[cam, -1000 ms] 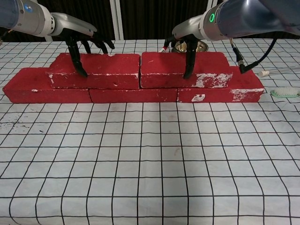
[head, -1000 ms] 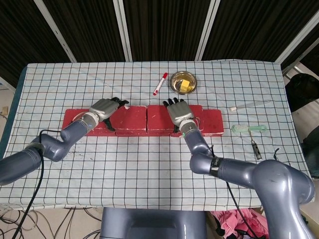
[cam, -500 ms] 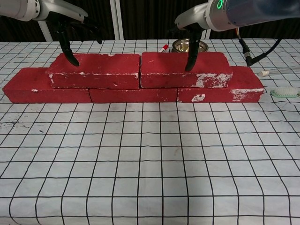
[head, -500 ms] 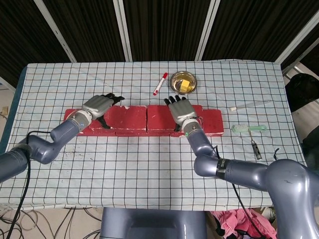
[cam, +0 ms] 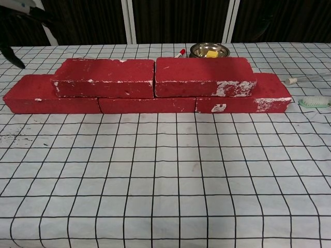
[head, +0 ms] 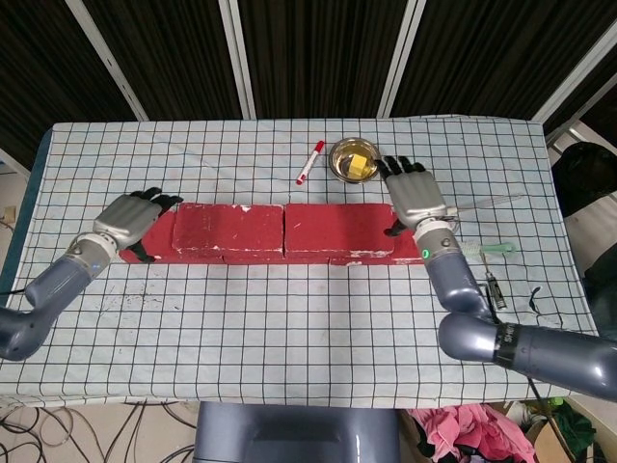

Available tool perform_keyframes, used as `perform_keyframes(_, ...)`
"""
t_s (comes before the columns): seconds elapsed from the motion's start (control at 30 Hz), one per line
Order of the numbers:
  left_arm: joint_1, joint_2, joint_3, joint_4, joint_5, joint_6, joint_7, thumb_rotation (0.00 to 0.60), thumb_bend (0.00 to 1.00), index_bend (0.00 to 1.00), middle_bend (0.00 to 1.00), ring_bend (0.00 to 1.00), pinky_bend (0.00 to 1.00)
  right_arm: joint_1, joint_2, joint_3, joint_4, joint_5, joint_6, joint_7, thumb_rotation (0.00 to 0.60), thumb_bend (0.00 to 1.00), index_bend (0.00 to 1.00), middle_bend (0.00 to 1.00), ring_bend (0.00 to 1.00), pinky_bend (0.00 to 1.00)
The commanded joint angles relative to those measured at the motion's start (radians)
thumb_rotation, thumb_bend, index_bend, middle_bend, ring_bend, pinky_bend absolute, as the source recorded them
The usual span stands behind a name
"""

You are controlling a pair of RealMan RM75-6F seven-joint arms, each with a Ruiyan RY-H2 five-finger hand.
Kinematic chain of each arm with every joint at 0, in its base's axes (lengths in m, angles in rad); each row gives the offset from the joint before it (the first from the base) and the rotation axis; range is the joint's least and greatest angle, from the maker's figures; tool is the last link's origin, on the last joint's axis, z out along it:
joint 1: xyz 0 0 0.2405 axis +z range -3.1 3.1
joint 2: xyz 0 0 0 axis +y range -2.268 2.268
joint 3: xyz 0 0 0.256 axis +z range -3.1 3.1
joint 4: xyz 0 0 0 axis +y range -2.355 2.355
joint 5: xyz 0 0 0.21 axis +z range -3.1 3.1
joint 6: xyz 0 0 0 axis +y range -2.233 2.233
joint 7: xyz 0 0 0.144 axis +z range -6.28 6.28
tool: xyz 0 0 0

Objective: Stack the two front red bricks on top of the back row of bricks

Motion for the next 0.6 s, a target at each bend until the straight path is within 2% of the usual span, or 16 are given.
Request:
perform_keyframes(0.03, 0.028, 0.018, 0.035, -0.032, -0.034, 0.043, 0.049, 0.6, 0.1, 0.1, 0.12, 0.02, 0.14, -0.061, 0.064, -0.02, -0.054, -0.056, 0.042, 0.032, 0.6, 0.0, 0.04, 0.02, 0.0, 0.12)
perform_keyframes(0.27, 0.051, -0.037, 0.076, -0.003, -0.097, 0.06, 0.12, 0.6, 0.1, 0.1, 0.12, 0.02, 0.13, -0.149, 0.105, -0.041, -0.089, -0.13, 0.083, 0.08, 0.6, 0.0, 0.04, 0.02, 0.0, 0.12)
perform_keyframes(0.6, 0.039, -0.142, 0.083, 0.096, -0.163, 0.04, 0.183, 0.6, 0.1, 0.07, 0.12, 0.02, 0.13, -0.209, 0.111, -0.037, -0.078, -0.165, 0.097, 0.105, 0.6, 0.0, 0.04, 0.02, 0.0, 0.12)
